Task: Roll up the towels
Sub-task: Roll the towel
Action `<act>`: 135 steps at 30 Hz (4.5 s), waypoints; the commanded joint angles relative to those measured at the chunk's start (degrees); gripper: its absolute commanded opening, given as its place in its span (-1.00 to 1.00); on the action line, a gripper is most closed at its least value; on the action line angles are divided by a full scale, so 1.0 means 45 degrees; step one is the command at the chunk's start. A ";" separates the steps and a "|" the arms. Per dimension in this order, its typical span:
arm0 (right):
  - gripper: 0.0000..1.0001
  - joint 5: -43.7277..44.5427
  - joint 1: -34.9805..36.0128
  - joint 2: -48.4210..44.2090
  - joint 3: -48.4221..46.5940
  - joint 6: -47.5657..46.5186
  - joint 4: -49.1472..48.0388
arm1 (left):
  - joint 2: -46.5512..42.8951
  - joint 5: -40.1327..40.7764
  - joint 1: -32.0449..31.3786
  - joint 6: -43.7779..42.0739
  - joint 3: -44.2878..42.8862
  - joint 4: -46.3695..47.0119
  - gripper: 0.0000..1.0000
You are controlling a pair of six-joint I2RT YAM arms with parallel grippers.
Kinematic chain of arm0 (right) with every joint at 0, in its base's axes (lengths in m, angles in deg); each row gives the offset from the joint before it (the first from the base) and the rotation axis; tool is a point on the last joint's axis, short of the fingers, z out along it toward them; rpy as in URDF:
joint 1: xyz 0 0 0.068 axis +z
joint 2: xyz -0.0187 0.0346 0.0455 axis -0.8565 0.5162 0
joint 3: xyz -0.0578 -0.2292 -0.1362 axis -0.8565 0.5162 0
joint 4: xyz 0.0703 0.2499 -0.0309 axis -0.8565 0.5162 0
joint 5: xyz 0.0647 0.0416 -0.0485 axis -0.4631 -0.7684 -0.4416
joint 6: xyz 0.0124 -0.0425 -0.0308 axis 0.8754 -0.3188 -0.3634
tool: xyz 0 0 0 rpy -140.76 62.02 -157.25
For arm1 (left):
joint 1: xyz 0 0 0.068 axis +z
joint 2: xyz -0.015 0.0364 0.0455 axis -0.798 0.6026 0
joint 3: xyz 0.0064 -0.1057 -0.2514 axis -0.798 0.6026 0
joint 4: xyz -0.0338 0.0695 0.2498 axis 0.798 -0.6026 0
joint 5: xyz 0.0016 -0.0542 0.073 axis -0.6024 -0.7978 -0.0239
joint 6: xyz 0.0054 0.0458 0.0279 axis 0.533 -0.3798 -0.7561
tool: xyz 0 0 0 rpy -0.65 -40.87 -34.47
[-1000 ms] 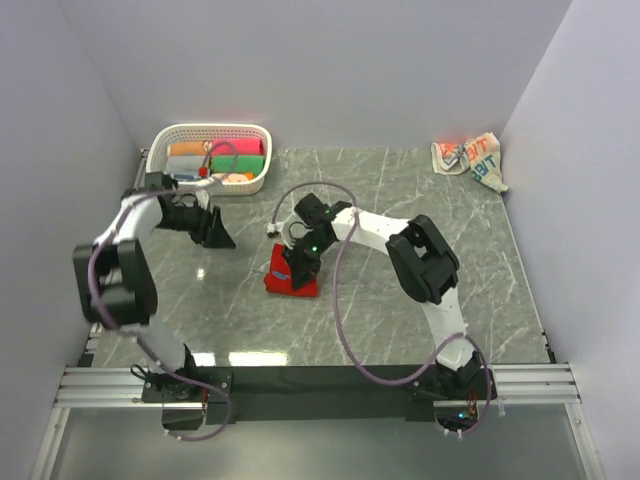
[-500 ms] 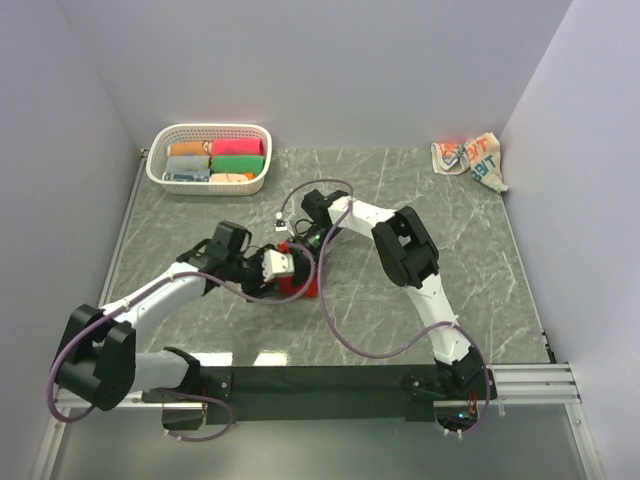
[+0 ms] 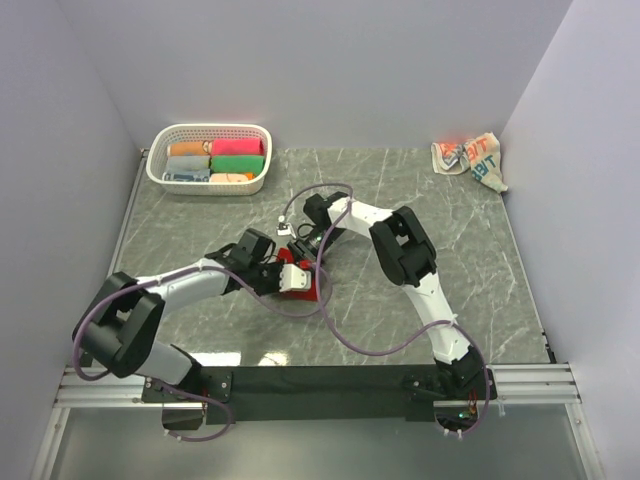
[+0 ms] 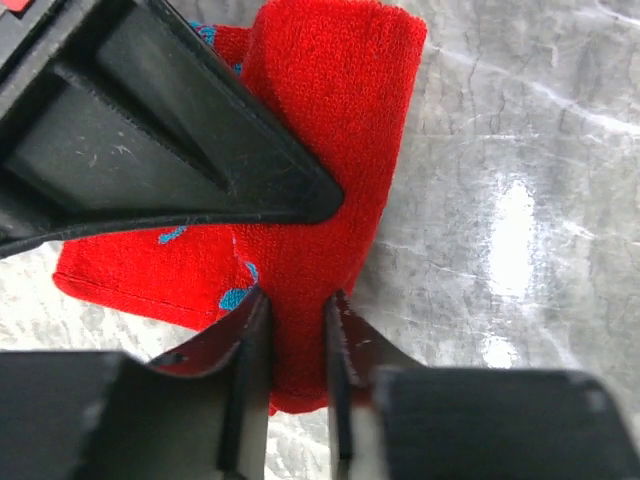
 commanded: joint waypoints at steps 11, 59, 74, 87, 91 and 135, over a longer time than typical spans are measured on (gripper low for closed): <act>-0.01 0.4289 -0.2769 -0.5510 0.2699 0.1765 -0.2526 | 0.2951 -0.1535 0.0363 0.1282 -0.2629 -0.6812 -0.69; -1.00 1.0336 0.3733 -0.7859 0.9405 -0.3492 -0.8730 | 0.9521 -0.4351 0.3351 0.1479 -1.0954 -1.1288 -0.01; -1.00 0.3964 0.1566 -0.5519 0.6244 0.0203 -0.4409 | 0.0462 -0.4997 0.7552 0.2749 -0.4609 -0.5860 0.21; -1.00 0.1851 0.0646 -0.2275 0.3309 -0.0597 -0.2081 | -0.4410 -0.0741 0.0645 0.2532 0.0786 -0.0958 0.43; -1.00 0.1988 0.0607 -0.2059 0.3152 -0.0597 -0.2256 | -0.3608 0.0080 -0.0356 0.2495 0.0884 0.0234 0.41; -0.46 0.4545 -0.3403 -1.2661 0.9069 0.0400 -0.6278 | 0.9321 -0.4605 0.2649 0.2592 -0.9443 -1.1266 -0.65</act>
